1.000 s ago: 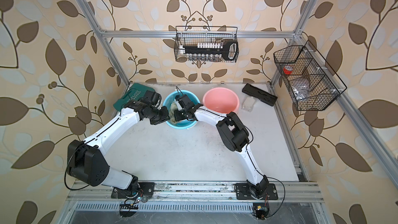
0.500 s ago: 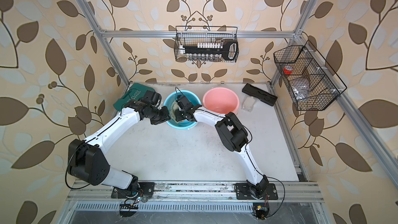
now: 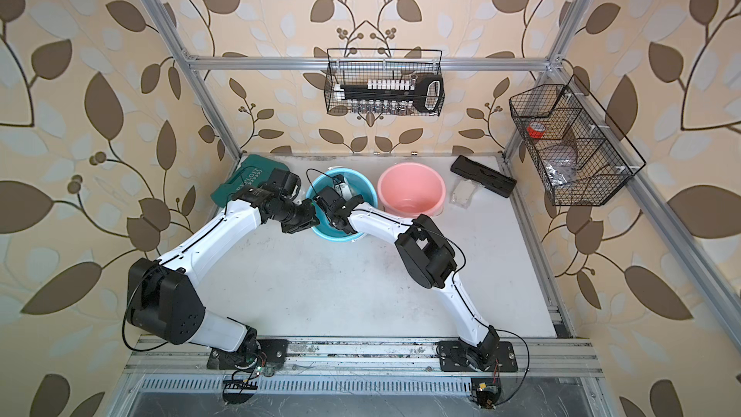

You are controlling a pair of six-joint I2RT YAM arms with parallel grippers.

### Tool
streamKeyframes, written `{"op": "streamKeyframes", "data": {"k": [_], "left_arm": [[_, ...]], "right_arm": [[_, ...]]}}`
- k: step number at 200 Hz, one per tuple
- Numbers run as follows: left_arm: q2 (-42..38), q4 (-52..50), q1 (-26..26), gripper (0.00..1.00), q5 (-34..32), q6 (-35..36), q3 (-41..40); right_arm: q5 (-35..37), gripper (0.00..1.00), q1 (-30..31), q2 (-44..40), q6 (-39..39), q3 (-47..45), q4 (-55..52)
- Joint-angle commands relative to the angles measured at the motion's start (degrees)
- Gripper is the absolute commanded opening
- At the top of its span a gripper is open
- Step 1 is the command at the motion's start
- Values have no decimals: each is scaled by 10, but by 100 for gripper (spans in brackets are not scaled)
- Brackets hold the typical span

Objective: Wipe the inside of the bucket with a cloth
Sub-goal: Wipe the dirt from the inside of the bucket.

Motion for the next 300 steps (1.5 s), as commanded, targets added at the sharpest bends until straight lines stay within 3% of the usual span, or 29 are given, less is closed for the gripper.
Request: {"op": "streamKeyframes", "data": {"k": [1,23,58,102,137,163,182,207,248,300], "left_arm": [[7,-108,-11,0,42,37,-8],[8,-108,-11,0,41,36,-3],[17,-110,-4,0,40,40,8],[24,-109,-3,0,31,41,20],[29,-106,-3,0,36,39,20],[26,-106,-3,0,35,38,18],[24,-107,-3,0,38,39,11],[20,-107,-3,0,37,40,2],[15,-107,-3,0,36,42,-7],[18,-102,-3,0,41,43,-15]], "right_arm": [[40,0,-25,20,41,57,-60],[-46,0,-42,32,64,76,-118],[-305,0,-79,53,34,110,-168],[-467,0,-87,66,-14,124,-196],[-650,0,-89,44,5,76,-80],[-728,0,-90,50,68,80,8],[-729,0,-90,41,106,63,78],[-678,0,-91,4,183,-3,200],[-546,0,-87,-41,224,-60,267],[-468,0,-86,-63,236,-95,294]]}}
